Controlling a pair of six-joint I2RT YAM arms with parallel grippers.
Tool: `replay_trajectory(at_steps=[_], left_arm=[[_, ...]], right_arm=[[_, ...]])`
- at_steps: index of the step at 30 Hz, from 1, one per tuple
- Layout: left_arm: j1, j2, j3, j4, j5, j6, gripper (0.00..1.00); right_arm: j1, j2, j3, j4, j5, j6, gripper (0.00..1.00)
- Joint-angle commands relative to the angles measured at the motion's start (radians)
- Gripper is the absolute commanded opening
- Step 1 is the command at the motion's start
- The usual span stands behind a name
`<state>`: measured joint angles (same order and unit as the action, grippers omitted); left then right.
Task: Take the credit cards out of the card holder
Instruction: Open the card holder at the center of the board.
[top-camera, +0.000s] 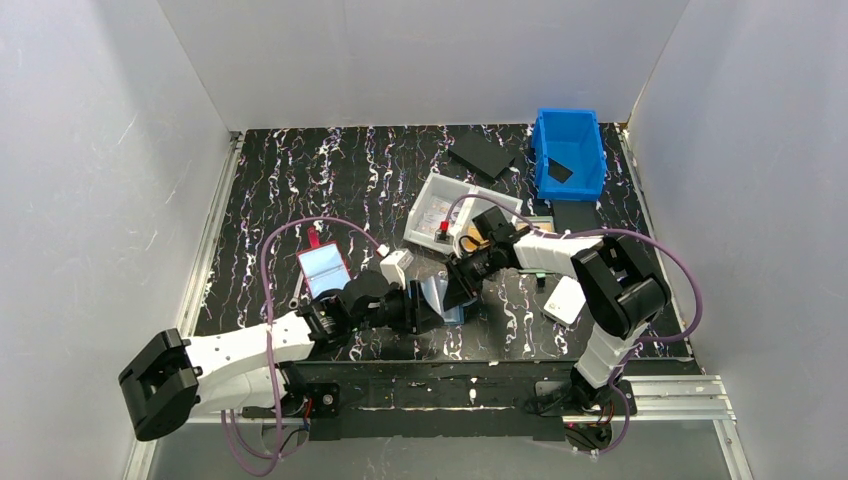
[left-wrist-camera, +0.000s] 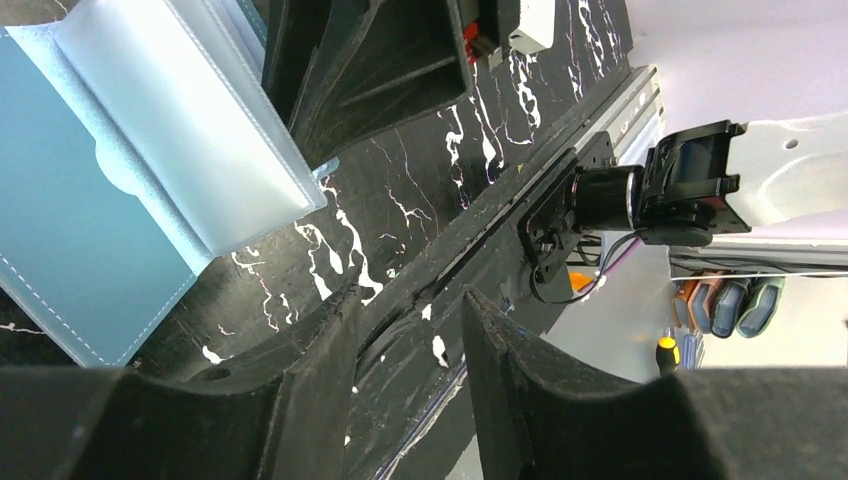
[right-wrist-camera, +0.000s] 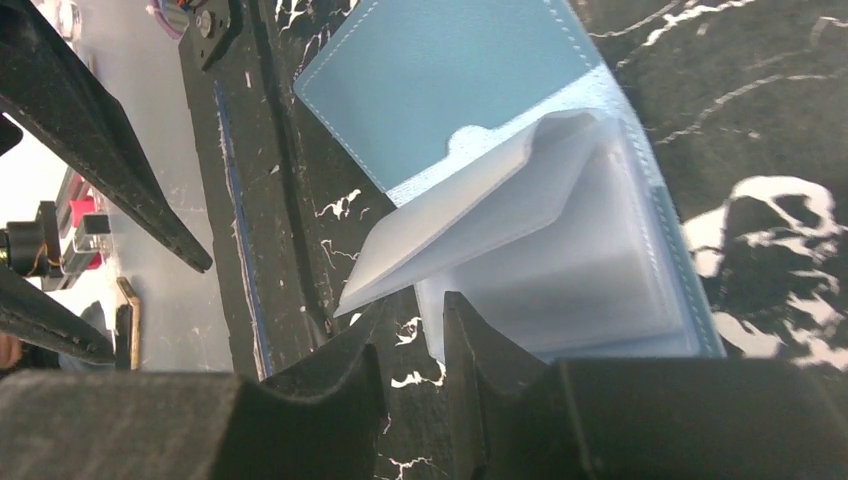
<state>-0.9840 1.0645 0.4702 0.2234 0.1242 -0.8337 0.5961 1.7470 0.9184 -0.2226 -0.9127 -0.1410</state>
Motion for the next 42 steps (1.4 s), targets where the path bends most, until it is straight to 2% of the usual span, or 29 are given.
replay_trajectory(at_steps=[1, 7, 14, 15, 18, 22, 28, 31, 36, 39, 42], left_arm=[[-0.044, -0.045, -0.004, -0.001, -0.047, 0.041, 0.41], [-0.108, -0.062, 0.017, -0.001, -0.074, 0.086, 0.41], [-0.124, -0.032, -0.028, 0.034, -0.209, 0.057, 0.4], [-0.124, 0.013, -0.019, 0.046, -0.269, 0.066, 0.4], [-0.124, 0.064, 0.015, 0.05, -0.317, 0.082, 0.39], [-0.124, 0.109, 0.033, 0.052, -0.366, 0.084, 0.38], [-0.124, 0.123, -0.009, 0.05, -0.464, 0.026, 0.38], [-0.123, 0.103, -0.047, 0.036, -0.542, -0.018, 0.31], [-0.116, 0.076, -0.072, -0.092, -0.67, -0.142, 0.18], [-0.111, 0.1, -0.016, -0.285, -0.722, -0.241, 0.15], [-0.111, 0.118, 0.029, -0.377, -0.729, -0.272, 0.15]], right_arm=[[0.083, -0.031, 0.021, 0.036, 0.0, 0.0, 0.33], [0.195, -0.034, 0.031, 0.094, 0.041, 0.022, 0.37], [0.144, -0.029, 0.032, 0.083, 0.134, 0.029, 0.38], [0.134, -0.02, 0.034, 0.078, 0.155, 0.021, 0.38], [0.133, -0.001, 0.04, 0.066, 0.176, 0.008, 0.39], [0.127, -0.009, 0.037, 0.071, 0.184, -0.005, 0.41], [0.108, -0.014, 0.028, 0.082, 0.152, -0.009, 0.49], [0.098, -0.011, 0.028, 0.08, 0.145, -0.009, 0.49], [0.093, -0.015, 0.028, 0.08, 0.143, -0.006, 0.49], [0.091, -0.013, 0.028, 0.079, 0.143, -0.007, 0.49], [0.088, -0.011, 0.03, 0.072, 0.142, -0.011, 0.48]])
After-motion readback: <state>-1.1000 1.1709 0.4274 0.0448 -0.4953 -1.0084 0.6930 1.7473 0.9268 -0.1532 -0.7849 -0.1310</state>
